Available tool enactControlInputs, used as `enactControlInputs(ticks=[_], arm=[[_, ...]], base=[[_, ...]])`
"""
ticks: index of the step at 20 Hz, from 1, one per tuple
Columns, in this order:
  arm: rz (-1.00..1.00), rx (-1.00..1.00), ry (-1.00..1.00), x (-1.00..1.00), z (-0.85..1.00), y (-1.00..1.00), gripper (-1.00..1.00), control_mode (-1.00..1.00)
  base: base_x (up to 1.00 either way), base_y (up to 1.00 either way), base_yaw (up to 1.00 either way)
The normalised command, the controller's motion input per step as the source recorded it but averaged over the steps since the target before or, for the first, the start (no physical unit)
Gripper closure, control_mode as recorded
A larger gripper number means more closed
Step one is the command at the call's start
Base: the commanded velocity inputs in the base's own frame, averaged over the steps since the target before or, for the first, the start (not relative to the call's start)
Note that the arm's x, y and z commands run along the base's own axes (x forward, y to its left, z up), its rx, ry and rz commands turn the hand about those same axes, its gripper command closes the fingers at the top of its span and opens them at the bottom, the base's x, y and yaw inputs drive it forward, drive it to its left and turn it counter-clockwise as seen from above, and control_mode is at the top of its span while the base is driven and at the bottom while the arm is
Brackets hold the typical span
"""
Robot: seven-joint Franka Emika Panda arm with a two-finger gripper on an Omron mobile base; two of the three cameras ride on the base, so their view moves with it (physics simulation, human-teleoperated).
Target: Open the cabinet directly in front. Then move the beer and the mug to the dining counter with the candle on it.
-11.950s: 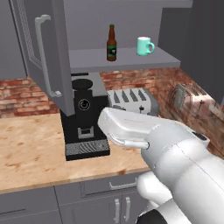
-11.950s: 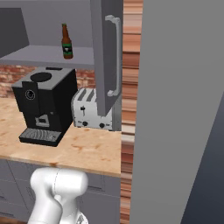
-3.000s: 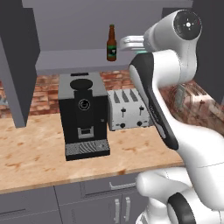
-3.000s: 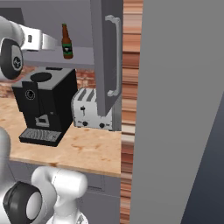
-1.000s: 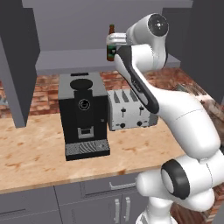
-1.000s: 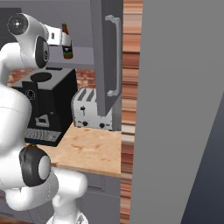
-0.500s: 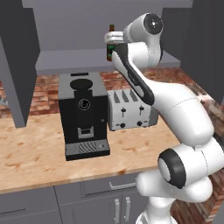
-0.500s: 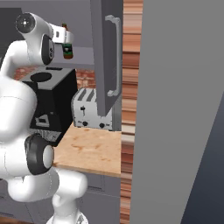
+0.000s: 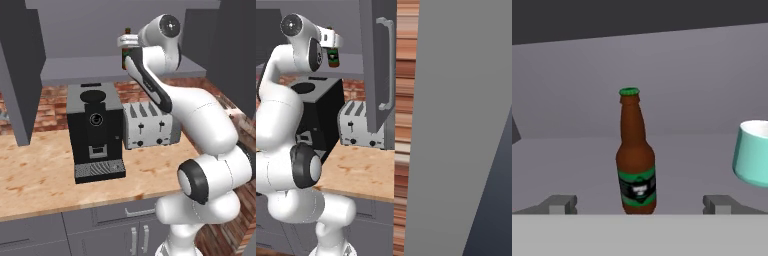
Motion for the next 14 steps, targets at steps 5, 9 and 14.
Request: enactControlInputs(ticks=[5,9,14], arm=[[0.00,0.00,0.00,0.21,0.00,0.06,-1.00,-1.00],[0.00,0.00,0.00,0.19,0.00,0.15,-1.00,-1.00],[0.00,0.00,0.00,0.23,0.00,0.08,-1.00,-1.00]], base=[[0.00,0.00,0.00],[0.00,0.00,0.00],[0.00,0.00,0.00]])
